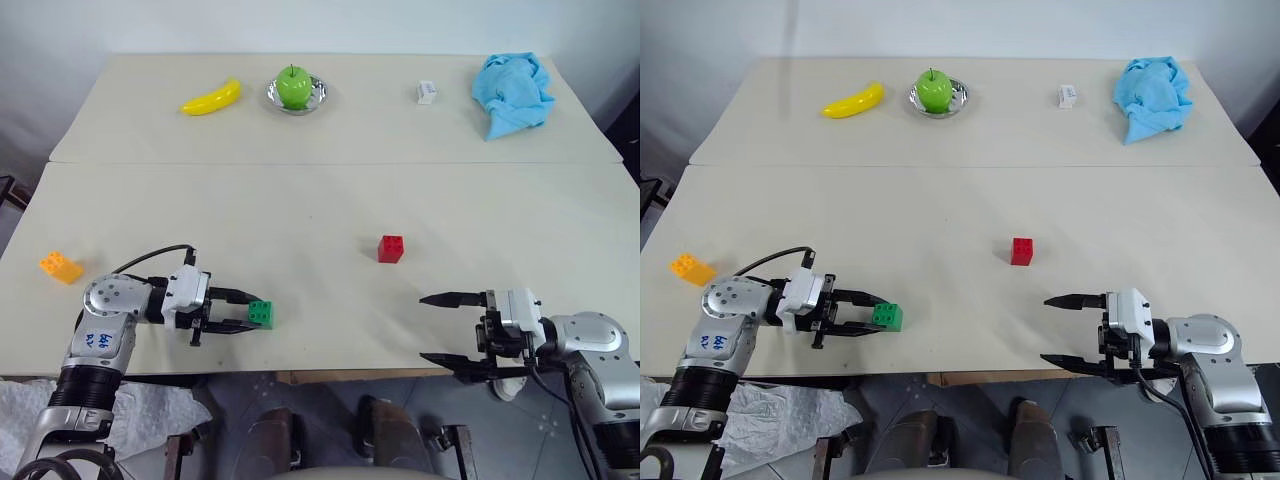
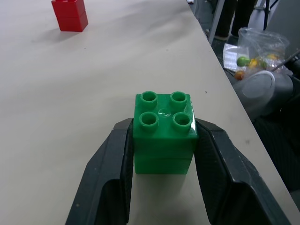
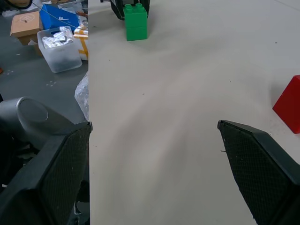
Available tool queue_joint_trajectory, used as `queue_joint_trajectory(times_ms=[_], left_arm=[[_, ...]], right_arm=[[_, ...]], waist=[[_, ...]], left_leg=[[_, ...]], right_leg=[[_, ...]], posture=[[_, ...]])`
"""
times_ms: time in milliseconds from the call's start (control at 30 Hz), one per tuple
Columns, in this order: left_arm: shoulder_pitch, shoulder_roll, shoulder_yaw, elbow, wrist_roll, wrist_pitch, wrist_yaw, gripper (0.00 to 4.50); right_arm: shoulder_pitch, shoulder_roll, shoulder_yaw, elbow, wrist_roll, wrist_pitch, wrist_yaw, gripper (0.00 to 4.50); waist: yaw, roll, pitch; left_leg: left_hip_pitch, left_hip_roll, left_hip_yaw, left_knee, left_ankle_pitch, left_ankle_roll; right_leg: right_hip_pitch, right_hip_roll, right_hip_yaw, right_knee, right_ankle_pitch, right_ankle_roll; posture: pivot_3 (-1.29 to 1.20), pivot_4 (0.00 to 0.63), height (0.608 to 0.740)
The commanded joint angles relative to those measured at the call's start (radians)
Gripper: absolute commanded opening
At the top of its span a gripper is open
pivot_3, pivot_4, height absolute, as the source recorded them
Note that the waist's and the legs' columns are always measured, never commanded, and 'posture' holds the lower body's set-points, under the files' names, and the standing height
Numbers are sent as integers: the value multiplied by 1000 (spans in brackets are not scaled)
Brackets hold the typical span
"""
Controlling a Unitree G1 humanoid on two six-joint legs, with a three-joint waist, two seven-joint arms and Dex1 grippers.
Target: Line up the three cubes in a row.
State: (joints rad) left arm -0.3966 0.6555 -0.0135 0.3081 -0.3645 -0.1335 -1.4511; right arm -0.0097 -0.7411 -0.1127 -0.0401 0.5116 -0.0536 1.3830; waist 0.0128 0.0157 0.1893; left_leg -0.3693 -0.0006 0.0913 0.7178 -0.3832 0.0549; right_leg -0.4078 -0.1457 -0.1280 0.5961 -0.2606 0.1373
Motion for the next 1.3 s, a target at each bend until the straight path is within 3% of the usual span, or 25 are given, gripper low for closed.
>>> queue_joint_trajectory(times_ms=[33,233,500,900,1167,1300], left_arm=[[-162,-48,15,68,-8,68,76,1468],[-426,-190,-87,374,121,-35,47,1468],[-646,-348,-111,807,265,-235,175,1468],[-711,-401,-81,948,329,-295,180,1468],[-701,-398,-15,936,304,-326,206,3936],[-602,-332,62,809,209,-354,96,3936]], right_arm=[[23,-20,-55,-56,45,37,-23,4500],[37,-4,-131,-69,79,70,-78,4500],[27,80,-191,-176,160,145,-249,4500],[156,90,-216,-275,152,135,-305,4500],[150,95,-174,-272,148,145,-303,4500],[96,89,-127,-260,168,189,-289,4500]], waist=[[15,0,0],[15,-1,0],[11,-3,1],[14,-4,1],[12,-4,1],[5,-4,1]], left_leg=[[-1,0,0,1,0,0],[-1,-4,1,1,1,3],[-2,-5,3,-1,2,3],[-3,-5,2,0,2,4],[-3,-5,1,-1,2,4],[-2,-3,2,-1,2,4]], right_leg=[[0,0,0,0,1,1],[2,-1,2,-3,3,5],[1,2,0,-6,3,6],[1,0,1,-6,4,6],[1,0,1,-6,4,6],[0,0,2,-5,4,6]], posture=[[0,150,740],[0,150,740],[0,150,740],[0,150,740],[0,150,740],[0,150,740]])
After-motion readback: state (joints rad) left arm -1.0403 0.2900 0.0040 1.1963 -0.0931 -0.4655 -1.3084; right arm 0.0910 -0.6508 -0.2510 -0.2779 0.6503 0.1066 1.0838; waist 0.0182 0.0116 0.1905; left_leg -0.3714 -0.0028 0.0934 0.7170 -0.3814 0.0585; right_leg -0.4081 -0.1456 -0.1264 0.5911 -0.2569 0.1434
